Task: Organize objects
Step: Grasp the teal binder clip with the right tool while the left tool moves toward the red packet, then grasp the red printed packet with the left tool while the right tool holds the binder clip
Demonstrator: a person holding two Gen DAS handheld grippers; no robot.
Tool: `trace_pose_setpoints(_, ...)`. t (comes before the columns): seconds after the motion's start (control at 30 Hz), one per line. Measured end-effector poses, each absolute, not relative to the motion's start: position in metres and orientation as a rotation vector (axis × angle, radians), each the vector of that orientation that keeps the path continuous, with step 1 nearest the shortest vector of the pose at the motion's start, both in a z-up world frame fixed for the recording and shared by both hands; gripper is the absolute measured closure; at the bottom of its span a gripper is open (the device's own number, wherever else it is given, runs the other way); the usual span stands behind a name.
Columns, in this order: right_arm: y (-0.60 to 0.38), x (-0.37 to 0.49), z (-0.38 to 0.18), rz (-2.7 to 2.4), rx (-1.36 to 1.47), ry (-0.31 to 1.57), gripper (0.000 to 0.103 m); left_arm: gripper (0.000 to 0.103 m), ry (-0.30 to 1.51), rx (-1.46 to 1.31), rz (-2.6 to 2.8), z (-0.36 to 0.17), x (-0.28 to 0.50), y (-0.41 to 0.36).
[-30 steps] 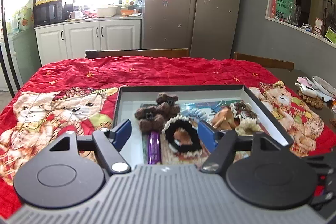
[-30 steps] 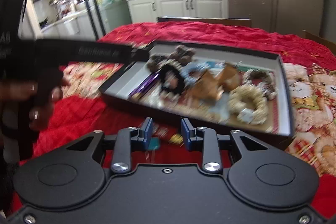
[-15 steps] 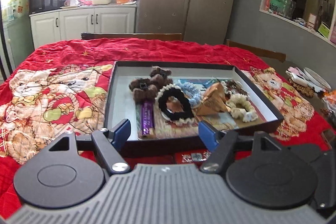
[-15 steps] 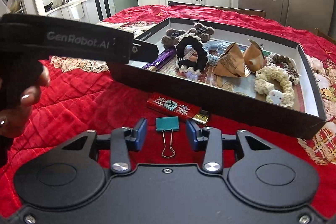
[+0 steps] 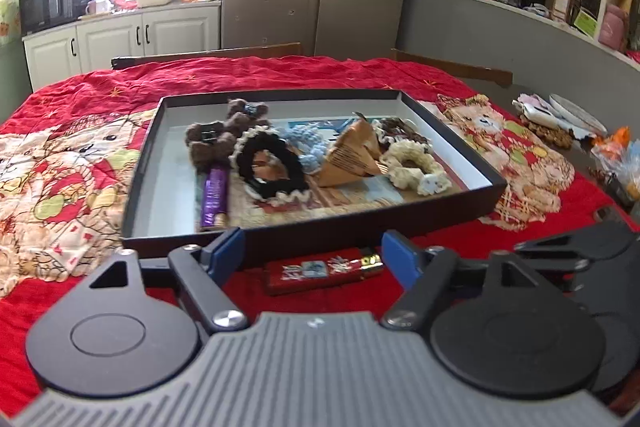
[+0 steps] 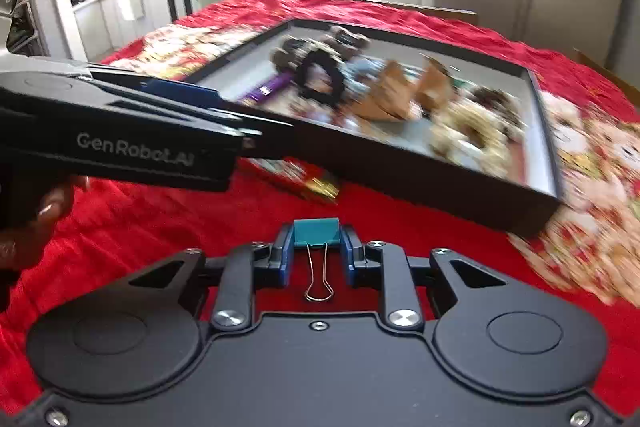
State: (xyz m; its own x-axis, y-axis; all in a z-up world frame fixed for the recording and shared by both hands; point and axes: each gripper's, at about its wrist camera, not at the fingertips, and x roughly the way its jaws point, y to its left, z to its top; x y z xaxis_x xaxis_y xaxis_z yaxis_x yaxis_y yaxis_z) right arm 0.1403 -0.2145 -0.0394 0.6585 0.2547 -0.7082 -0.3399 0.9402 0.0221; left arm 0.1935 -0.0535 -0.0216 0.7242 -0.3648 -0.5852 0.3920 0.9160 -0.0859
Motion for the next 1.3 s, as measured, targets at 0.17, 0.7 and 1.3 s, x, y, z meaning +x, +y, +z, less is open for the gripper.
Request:
trace_pose_setpoints(0.17, -0.241, 0.127, -0.038, 0.29, -0.097, 0.788, 0.08, 0.015, 0.611, 0.094, -0.395, -0.036, 0.191, -0.074)
trace_pose_setpoints(0.7, -0.252, 0.119, -0.035, 0.28, -0.071, 0.762, 0.08, 0.014, 0.647, 0.122, -0.282, -0.056, 0.196, -0.096)
trace_pose_setpoints(1.3, -0.252, 0.116, -0.031, 0.283, -0.065, 0.753, 0.08, 0.087, 0.669, 0.026, -0.314, -0.045, 0.193, -0.09)
